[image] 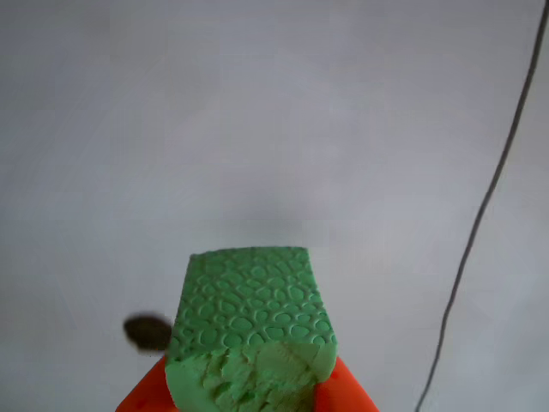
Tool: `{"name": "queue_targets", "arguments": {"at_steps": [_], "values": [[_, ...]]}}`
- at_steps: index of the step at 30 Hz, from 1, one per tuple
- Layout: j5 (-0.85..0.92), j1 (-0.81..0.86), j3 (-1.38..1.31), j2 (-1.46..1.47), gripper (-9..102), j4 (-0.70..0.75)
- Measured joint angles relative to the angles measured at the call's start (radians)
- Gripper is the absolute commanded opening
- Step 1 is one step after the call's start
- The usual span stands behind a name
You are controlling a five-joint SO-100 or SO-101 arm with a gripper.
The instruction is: Grasp the colored block, Place it on the black dot, and then return the arm to the default position.
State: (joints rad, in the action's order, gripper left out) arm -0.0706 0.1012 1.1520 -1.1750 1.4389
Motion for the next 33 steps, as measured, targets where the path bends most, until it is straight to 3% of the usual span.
{"name": "queue_targets", "arguments": {"at_steps": [15, 27, 33], "values": [[-0.213, -0.291, 0.000, -0.204, 0, 0.118], [-0.238, -0.218, -0.071, -0.055, 0, -0.072], [-0.238, -0.199, -0.252, 0.114, 0, -0.037]]}}
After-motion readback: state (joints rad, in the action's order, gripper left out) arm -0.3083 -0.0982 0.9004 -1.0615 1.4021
